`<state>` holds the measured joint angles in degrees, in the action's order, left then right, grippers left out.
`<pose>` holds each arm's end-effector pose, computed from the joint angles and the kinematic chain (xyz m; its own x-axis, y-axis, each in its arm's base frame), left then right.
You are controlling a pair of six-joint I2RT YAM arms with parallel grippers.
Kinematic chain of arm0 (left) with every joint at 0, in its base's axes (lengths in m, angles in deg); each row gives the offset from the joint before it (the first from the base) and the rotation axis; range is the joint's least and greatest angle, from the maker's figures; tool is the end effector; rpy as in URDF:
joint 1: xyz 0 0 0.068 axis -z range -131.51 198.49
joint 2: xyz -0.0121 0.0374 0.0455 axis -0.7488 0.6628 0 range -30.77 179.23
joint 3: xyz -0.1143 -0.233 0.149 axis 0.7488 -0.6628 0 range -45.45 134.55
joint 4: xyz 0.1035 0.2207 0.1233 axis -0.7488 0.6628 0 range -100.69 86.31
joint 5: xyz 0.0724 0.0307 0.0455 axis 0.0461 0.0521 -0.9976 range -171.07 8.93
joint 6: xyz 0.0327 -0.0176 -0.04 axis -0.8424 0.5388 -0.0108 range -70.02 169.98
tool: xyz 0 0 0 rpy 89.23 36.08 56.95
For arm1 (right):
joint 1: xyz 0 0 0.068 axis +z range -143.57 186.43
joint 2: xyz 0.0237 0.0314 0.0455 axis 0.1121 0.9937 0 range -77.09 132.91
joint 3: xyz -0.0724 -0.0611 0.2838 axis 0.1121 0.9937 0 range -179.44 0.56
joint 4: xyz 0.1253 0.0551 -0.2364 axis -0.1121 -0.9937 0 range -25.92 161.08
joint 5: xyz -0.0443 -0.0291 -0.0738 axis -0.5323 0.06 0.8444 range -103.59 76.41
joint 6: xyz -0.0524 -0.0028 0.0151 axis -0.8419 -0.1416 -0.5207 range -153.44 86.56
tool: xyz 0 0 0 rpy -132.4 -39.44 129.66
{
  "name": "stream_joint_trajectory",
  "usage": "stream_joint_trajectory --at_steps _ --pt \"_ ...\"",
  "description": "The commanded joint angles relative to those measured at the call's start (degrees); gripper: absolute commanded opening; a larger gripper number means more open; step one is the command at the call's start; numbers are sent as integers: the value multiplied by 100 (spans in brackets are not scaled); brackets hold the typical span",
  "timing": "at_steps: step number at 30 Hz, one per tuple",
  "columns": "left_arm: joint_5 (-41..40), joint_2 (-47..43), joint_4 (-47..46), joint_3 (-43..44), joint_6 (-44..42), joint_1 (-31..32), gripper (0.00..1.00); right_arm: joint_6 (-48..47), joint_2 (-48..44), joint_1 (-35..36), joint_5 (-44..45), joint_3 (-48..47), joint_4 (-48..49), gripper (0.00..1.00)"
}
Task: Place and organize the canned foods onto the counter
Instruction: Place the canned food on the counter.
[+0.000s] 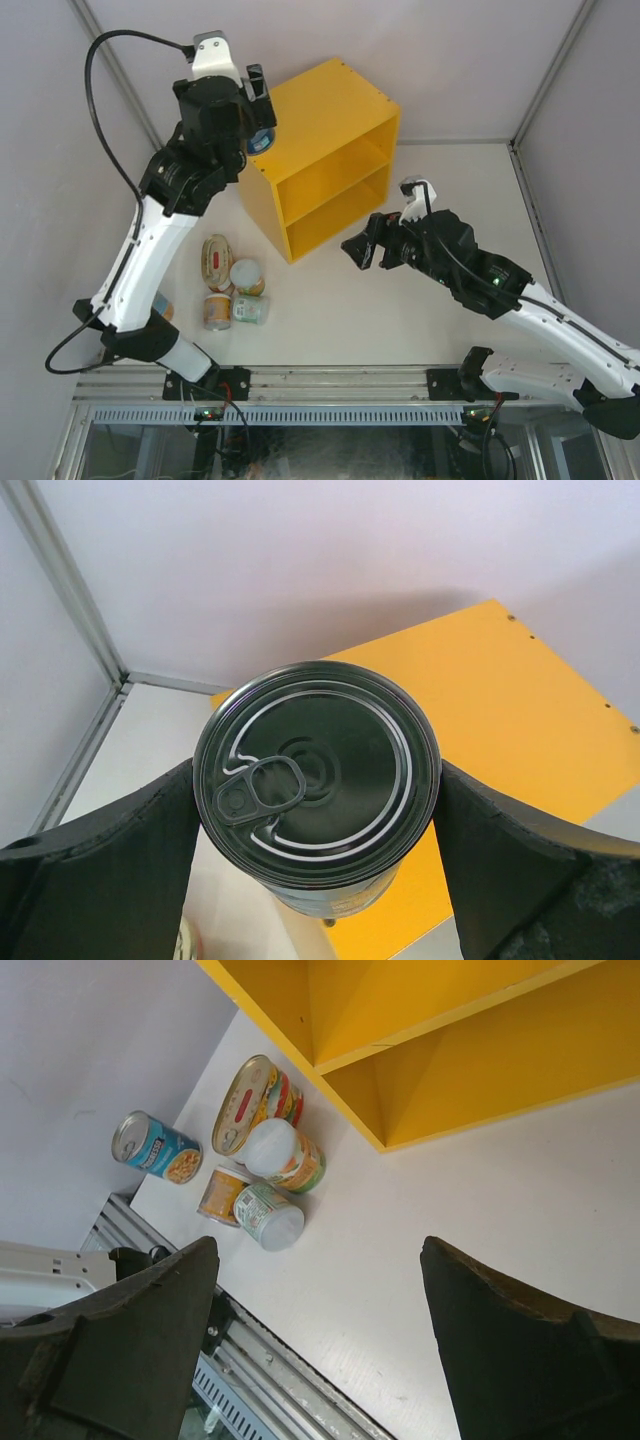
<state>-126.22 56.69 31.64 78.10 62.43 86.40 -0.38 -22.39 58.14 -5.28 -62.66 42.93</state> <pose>0.2360 -0.1510 0.5937 -0.0573 -0.1481 -0.9873 -0.1384 0.9806 -0.1391 0.1290 0.1546 0.4116 -0.5520 0.1718 -0.8160 -0.4666 0.7473 0.4731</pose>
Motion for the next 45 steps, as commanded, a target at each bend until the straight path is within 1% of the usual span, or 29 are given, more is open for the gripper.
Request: stream_joint_trajectory --at_steps 1,11,25,27,28,30,32,34,36,39,45 --pt "-141 156 -1166 826 -258 141 0 -217 -141 -108 84 -226 151 82" --pt "-74 673 -1245 1030 -436 217 0 -268 -126 -459 -92 -226 253 82" --pt "50 956 -1371 966 -632 218 0 -225 64 -637 -213 -160 511 82" --pt "78 966 -1404 921 -599 217 2 -215 84 -665 -220 -164 523 82" --pt "95 961 -1413 899 -581 220 6 -223 93 -674 -225 -162 525 82" --pt "133 959 -1418 853 -539 208 21 -220 110 -695 -225 -164 532 82" --pt "176 957 -1400 815 -498 208 32 -214 127 -713 -242 -164 539 82" --pt "197 957 -1370 792 -456 208 49 -201 146 -714 -243 -164 546 82" --pt "207 958 -1335 787 -409 208 61 -195 147 -714 -242 -164 555 82" --pt "217 957 -1326 795 -386 210 71 -168 155 -715 -226 -164 560 82" --pt "235 981 -1208 803 -297 209 79 -125 90 -714 -203 -132 532 82"
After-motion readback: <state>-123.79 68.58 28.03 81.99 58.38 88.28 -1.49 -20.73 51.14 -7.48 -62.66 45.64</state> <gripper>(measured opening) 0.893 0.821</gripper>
